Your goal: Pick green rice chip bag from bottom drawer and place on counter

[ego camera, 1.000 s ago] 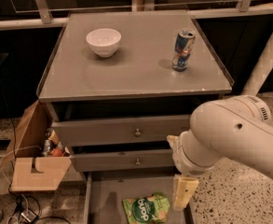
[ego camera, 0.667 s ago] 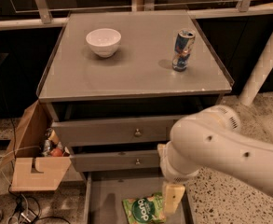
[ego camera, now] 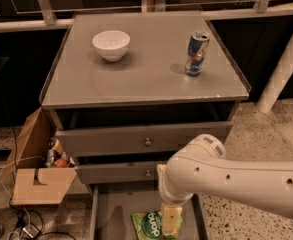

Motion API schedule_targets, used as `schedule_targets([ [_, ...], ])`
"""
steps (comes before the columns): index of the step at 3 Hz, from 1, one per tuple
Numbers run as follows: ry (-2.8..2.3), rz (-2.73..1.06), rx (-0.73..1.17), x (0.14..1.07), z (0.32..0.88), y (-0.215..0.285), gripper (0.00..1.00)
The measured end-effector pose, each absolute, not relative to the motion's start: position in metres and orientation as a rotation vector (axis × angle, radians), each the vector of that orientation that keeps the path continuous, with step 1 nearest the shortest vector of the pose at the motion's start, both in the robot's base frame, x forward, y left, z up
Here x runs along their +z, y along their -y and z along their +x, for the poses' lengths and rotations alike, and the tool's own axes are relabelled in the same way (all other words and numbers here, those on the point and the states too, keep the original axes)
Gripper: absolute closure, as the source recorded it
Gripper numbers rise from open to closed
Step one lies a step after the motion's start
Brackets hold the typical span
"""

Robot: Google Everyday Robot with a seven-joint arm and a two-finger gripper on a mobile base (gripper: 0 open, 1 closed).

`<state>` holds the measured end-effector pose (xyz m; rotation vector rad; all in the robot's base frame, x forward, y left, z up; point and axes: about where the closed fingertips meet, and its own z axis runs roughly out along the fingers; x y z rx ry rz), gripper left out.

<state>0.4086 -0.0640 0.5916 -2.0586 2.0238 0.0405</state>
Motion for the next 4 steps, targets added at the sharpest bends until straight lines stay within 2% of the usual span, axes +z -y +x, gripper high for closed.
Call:
schedule_targets([
  [2, -2.024, -2.062, 0.101, 0.577, 0.408, 0.061, 0.0],
  [4, -1.979, -2.114, 0.183, 0.477, 0.414, 0.051, 0.0],
])
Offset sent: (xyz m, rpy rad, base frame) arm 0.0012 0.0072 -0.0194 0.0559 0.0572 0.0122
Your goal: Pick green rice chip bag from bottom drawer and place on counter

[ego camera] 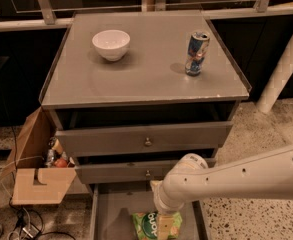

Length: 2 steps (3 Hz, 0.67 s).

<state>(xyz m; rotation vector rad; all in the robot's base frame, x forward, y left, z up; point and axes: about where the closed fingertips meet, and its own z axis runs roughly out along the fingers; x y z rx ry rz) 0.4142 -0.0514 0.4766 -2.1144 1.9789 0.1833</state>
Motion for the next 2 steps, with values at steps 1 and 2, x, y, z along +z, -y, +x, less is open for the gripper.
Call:
schedule_targets([
  [1, -1.957, -2.163, 0.152, 0.443, 0.423, 0.053, 0.0],
  [2, -1.95, -2.19, 0.138, 0.414, 0.434, 0.055, 0.0],
])
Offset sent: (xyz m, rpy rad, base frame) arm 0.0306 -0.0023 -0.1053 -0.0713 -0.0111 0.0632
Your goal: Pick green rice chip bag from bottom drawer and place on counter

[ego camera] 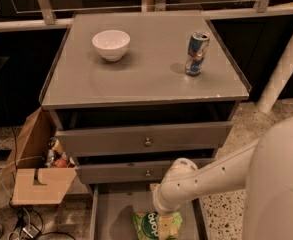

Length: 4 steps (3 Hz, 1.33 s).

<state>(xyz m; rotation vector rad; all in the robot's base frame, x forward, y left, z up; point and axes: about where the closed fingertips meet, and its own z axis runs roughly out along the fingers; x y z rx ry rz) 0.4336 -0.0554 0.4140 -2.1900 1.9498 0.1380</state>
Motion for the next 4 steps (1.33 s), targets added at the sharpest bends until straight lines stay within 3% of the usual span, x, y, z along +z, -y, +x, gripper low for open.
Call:
schedule_targets([
  [4, -2.086, -2.222, 0.132, 0.315, 0.447, 0.099, 0.0],
])
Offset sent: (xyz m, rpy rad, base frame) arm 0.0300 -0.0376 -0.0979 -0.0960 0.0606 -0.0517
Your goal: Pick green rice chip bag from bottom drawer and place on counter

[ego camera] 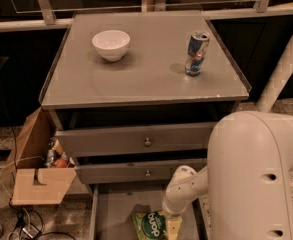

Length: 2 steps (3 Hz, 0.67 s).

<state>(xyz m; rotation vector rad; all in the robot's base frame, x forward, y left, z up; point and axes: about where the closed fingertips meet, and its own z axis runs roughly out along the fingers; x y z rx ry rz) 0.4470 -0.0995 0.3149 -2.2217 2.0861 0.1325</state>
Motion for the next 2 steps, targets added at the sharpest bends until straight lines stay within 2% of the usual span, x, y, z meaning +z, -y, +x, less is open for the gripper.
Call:
schedule_targets([
  [2, -2.104, -2.199, 0.216, 0.26, 0.452, 0.105, 0.0],
])
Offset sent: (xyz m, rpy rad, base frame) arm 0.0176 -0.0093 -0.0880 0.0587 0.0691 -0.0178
